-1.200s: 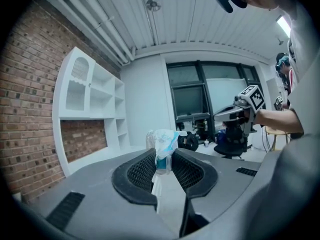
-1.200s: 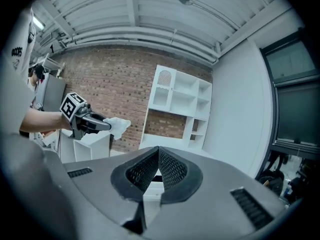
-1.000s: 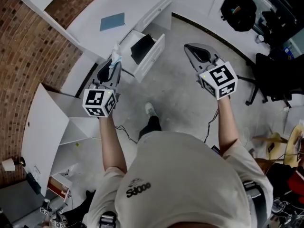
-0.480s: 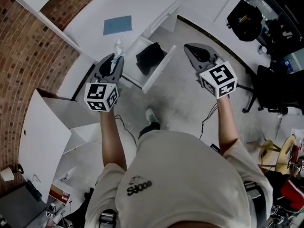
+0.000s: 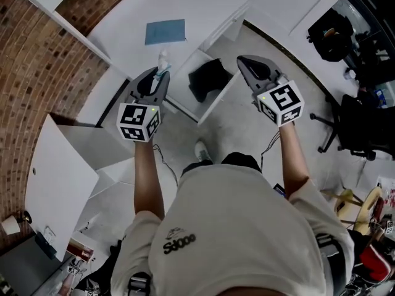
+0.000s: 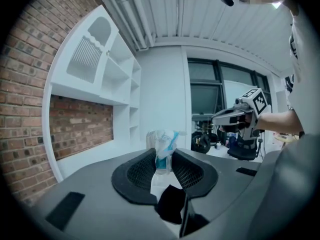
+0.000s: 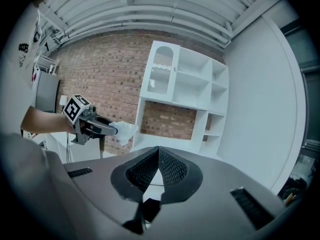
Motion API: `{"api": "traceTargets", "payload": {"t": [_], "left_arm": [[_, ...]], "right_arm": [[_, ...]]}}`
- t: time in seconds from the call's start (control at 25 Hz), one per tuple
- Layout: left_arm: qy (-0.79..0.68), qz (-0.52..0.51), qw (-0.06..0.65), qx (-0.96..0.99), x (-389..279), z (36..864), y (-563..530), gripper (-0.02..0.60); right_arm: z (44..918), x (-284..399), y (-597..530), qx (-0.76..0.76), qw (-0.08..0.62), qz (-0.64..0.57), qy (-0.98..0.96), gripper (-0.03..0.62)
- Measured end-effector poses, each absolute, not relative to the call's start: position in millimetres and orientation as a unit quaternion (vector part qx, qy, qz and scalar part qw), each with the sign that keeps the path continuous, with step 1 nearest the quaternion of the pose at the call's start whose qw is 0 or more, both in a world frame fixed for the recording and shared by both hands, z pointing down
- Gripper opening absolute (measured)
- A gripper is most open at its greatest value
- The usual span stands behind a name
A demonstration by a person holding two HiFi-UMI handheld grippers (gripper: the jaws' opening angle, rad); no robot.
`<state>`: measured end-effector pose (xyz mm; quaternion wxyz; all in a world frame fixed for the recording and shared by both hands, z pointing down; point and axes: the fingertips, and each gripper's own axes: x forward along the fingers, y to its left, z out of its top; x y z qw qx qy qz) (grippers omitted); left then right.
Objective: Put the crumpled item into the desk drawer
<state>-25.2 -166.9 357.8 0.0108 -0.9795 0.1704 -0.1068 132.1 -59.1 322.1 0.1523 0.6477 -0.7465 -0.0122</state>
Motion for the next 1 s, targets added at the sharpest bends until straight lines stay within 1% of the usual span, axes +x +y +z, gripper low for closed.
{"api": "traceTargets", "payload": {"t": [0.2,0.36,0.44,0.6,0.68,1.0], "left_arm": [[0.179,-0.115,-0.015,-0.977,-27.4,377.3,-188.0,0.104],[0.187,-0.129,-0.037,-0.973,-23.9,397.7,-201.9,0.104],[0.186,-0.147,-0.051,-0.970,-19.9,411.4,-207.1,0.104],[0.206,-0.186,-0.077,-0.958,-13.9,439.4,-217.1,0.104],[0.213,-0.199,-0.085,-0.953,-7.0,448.8,-223.3,0.105],[0.255,-0.254,-0.116,-0.926,18.5,489.1,-255.5,0.106]], "right_arm": [[329.0,131.1,-90.0,0.628,0.123,-0.013,-0.769,0.003],[344.3,136.0,-113.9,0.610,0.107,0.015,-0.785,0.003],[355.8,142.4,-126.2,0.601,0.115,0.033,-0.790,0.003],[387.5,152.3,-147.8,0.571,0.164,0.061,-0.802,0.003],[400.6,159.0,-161.4,0.556,0.178,0.071,-0.809,0.003],[438.9,194.8,-226.6,0.505,0.189,0.111,-0.835,0.003]]}}
